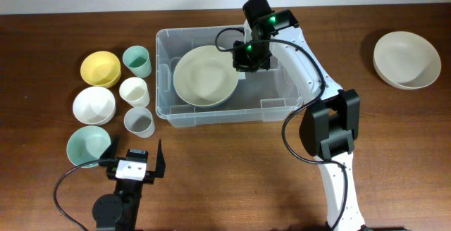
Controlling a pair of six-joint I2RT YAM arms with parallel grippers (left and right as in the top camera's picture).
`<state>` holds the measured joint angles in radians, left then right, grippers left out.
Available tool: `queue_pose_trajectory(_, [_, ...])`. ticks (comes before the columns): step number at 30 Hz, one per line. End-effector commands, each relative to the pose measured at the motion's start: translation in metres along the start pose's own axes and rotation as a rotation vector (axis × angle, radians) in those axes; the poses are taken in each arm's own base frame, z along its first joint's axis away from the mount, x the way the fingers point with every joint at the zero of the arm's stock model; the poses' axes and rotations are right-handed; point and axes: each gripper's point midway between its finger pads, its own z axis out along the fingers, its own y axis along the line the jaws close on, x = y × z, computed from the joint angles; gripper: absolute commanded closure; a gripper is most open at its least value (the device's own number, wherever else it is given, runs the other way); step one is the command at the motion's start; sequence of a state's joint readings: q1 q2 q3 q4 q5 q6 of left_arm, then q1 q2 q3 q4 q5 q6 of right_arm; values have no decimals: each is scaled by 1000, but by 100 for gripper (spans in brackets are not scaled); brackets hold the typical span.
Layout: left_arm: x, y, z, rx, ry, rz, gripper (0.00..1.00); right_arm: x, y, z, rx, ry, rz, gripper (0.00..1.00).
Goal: Pack container
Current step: 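Open the right gripper and raise it out of the bin to the right, then lower the right gripper onto the rim of the second cream bowl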
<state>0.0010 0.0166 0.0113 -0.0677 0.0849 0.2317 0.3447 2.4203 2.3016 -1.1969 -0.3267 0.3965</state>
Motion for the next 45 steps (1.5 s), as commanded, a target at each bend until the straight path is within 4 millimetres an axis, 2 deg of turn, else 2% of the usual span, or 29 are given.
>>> queue_pose_trajectory(1, [3, 1, 0, -5, 11, 4, 0, 4, 3, 5, -21, 23, 5, 96])
queue_pose_trajectory(3, [3, 1, 0, -5, 11, 4, 0, 3, 3, 5, -21, 20, 4, 95])
queue_pose_trajectory(6, [3, 1, 0, -5, 11, 4, 0, -5, -1, 1, -25, -6, 8, 88])
queue_pose_trajectory(10, [3, 1, 0, -5, 11, 4, 0, -26, -8, -24, -33, -77, -18, 76])
queue_pose_trajectory(13, [3, 1, 0, -5, 11, 4, 0, -43, -14, -57, -47, -152, -18, 64])
queue_pose_trajectory(19, [3, 1, 0, -5, 11, 4, 0, -69, -24, -141, -64, -314, -22, 40])
queue_pose_trajectory(21, [3, 1, 0, -5, 11, 4, 0, -75, -31, -170, -63, -369, -18, 28])
queue_pose_trajectory(23, [3, 1, 0, -5, 11, 4, 0, -80, -50, -201, -16, -437, 12, 16])
queue_pose_trajectory(25, [3, 1, 0, -5, 11, 4, 0, -81, -80, -228, 69, -492, 81, 0])
queue_pose_trajectory(28, [3, 1, 0, -5, 11, 4, 0, -71, -140, -261, 212, -538, 251, 1])
queue_pose_trajectory(32, [3, 1, 0, -5, 11, 4, 0, -48, -218, -285, 334, -538, 519, 1])
queue_pose_trajectory(35, [3, 1, 0, -5, 11, 4, 0, -23, -283, -302, 427, -538, 749, 1])
queue_pose_trajectory(40, [3, 1, 0, -5, 11, 4, 0, 10, -352, -315, 419, -535, 1049, 1])
queue_pose_trajectory(45, [3, 1, 0, -5, 11, 4, 0, 39, -395, -294, 387, -432, 1253, 1])
